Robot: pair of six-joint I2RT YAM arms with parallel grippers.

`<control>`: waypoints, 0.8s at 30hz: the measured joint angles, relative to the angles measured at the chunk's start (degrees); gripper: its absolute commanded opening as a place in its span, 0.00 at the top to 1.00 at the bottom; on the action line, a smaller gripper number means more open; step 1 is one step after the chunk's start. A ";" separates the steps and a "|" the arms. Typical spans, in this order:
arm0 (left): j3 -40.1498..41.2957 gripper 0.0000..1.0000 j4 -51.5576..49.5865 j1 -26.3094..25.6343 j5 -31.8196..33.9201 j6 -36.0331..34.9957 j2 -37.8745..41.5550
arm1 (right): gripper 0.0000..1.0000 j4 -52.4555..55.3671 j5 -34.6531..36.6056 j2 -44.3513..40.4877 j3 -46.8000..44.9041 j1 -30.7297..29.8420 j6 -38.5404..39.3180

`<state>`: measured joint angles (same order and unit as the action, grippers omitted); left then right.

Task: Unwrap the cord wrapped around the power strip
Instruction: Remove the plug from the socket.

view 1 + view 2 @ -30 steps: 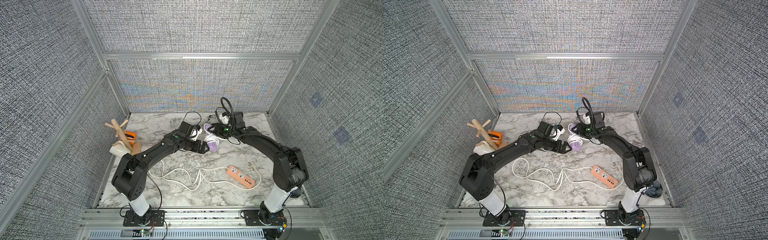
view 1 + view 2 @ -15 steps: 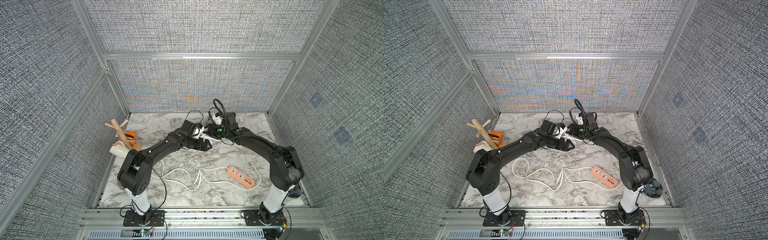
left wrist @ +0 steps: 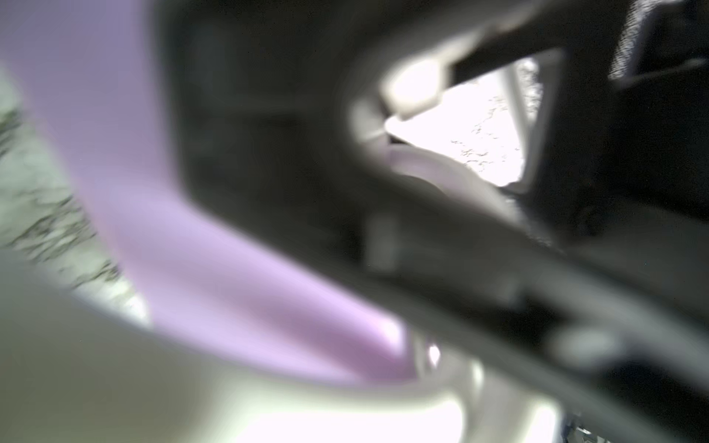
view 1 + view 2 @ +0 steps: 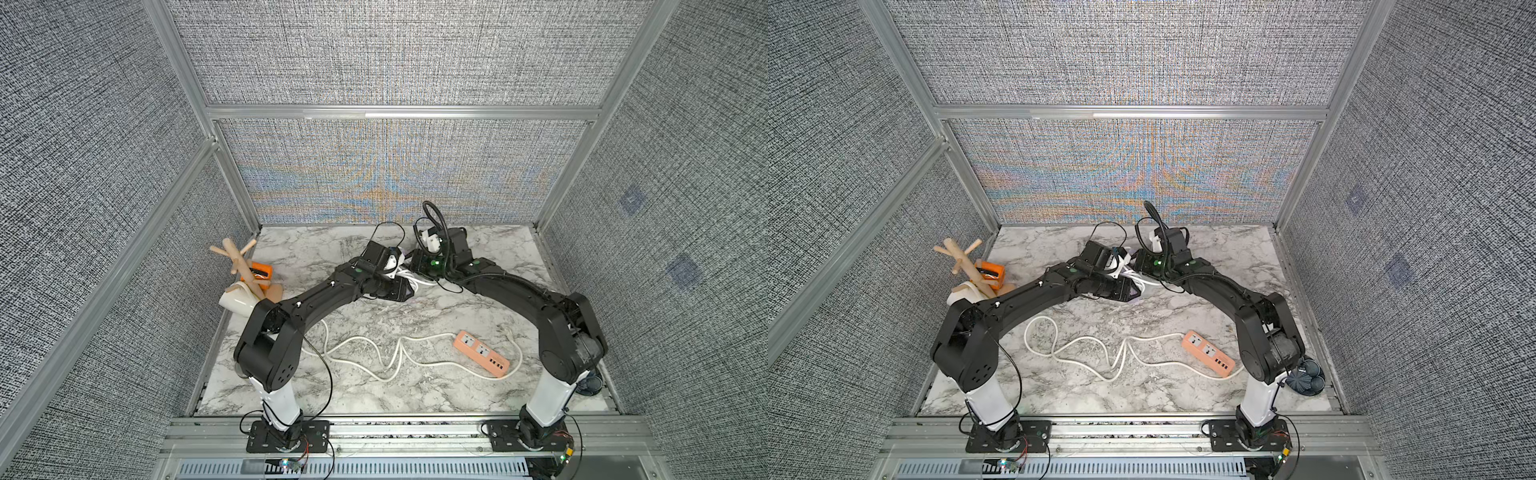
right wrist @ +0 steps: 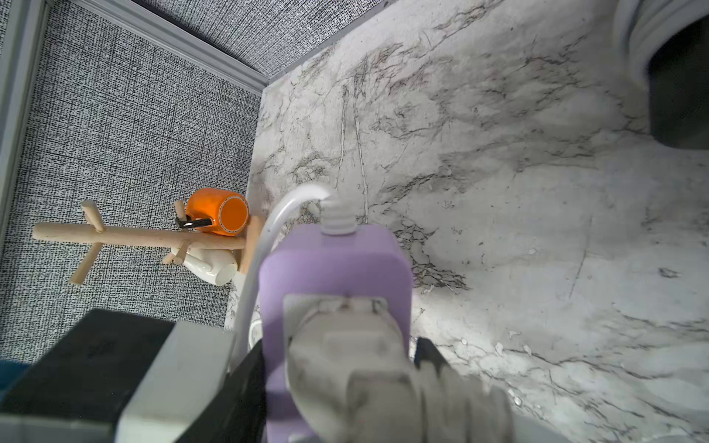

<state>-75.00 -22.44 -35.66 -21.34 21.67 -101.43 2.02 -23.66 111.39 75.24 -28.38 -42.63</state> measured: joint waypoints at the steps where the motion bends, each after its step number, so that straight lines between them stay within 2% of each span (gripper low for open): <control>1: 0.00 0.63 -0.59 0.17 0.09 -0.02 0.00 | 0.45 -0.24 0.07 -0.20 -0.39 -0.09 -0.04; 3: 0.00 0.71 -1.16 0.42 0.44 0.02 0.00 | 0.38 -0.44 0.02 -0.61 -0.72 -0.13 0.13; 5: -0.31 0.73 -1.40 0.74 0.76 -0.66 0.02 | 0.27 0.35 -0.61 -1.03 -0.42 -0.17 1.51; 8: -0.52 0.86 -2.51 1.84 3.50 -1.62 0.02 | 0.10 3.15 -3.76 -2.01 0.48 -0.07 4.87; 11: -0.66 0.87 -4.37 2.40 4.74 -3.30 0.02 | 0.02 4.61 -7.52 -3.34 0.76 0.74 7.58; 14: -1.73 0.92 -6.82 2.99 4.79 -5.27 0.02 | 0.02 7.58 -9.77 -5.03 1.11 1.53 10.88; 17: -3.91 1.00 -9.90 3.85 5.35 -7.56 0.02 | 0.02 11.93 -9.07 -8.02 1.25 2.03 16.02; 24: -12.52 1.00 -19.91 5.25 5.75 -16.02 -2.82 | 0.06 20.85 -0.20 -12.22 2.73 2.38 29.18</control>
<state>-87.53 -42.35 -30.41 -15.59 5.65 -104.25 22.87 -23.86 99.18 77.97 -26.00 -13.45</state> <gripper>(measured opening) 0.465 0.950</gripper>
